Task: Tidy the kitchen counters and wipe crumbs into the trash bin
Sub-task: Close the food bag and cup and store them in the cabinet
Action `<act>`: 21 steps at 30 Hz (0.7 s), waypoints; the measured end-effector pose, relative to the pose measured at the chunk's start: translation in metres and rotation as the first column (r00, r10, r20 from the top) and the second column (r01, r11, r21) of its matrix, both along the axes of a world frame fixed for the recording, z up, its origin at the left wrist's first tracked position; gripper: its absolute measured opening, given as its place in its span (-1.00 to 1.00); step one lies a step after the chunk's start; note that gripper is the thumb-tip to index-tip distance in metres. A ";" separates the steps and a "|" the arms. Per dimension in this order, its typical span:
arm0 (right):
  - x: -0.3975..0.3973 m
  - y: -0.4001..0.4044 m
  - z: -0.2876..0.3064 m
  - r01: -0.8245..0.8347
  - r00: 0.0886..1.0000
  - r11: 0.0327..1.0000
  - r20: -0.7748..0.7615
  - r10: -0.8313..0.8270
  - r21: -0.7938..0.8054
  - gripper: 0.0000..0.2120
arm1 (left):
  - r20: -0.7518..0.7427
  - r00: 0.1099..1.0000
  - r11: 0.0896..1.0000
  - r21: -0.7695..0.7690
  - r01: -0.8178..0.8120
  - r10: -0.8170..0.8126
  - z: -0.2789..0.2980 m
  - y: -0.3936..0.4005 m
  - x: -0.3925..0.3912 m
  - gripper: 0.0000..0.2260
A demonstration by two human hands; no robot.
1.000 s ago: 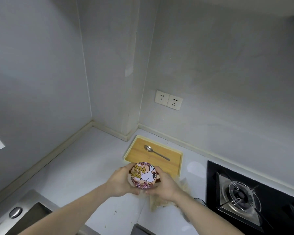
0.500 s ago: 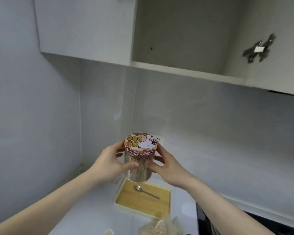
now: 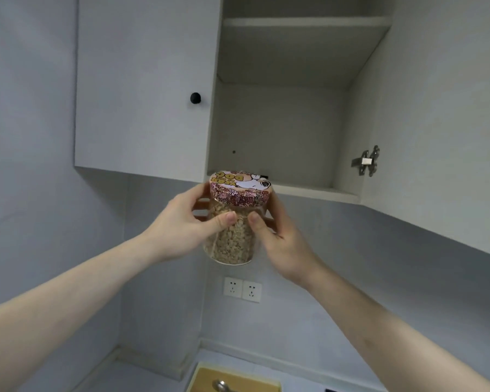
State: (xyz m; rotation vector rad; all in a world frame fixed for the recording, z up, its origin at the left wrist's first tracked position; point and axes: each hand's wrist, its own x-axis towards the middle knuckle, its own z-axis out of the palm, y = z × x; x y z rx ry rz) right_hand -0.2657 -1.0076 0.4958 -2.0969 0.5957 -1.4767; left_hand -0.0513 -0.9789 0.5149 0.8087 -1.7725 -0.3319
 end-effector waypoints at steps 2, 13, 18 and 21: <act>0.003 -0.002 0.017 0.026 0.999 0.999 0.025 -0.025 -0.040 -0.42 | -0.001 1.000 0.999 -0.033 0.003 -0.003 0.018 0.000 -0.002 -0.42; 0.009 -0.034 0.088 0.251 0.968 0.955 0.055 -0.245 -0.160 -0.60 | 0.011 0.996 0.992 -0.089 -0.084 0.085 0.091 -0.038 -0.018 -0.43; 0.008 -0.058 0.105 0.334 0.942 0.932 0.061 -0.329 -0.141 -0.61 | 0.013 0.991 0.989 -0.057 -0.135 0.136 0.112 -0.063 -0.026 -0.44; 0.007 -0.072 0.109 0.383 0.924 0.914 0.060 -0.379 -0.132 -0.58 | 0.091 0.981 0.983 -0.079 -0.166 0.173 0.120 -0.077 -0.029 -0.52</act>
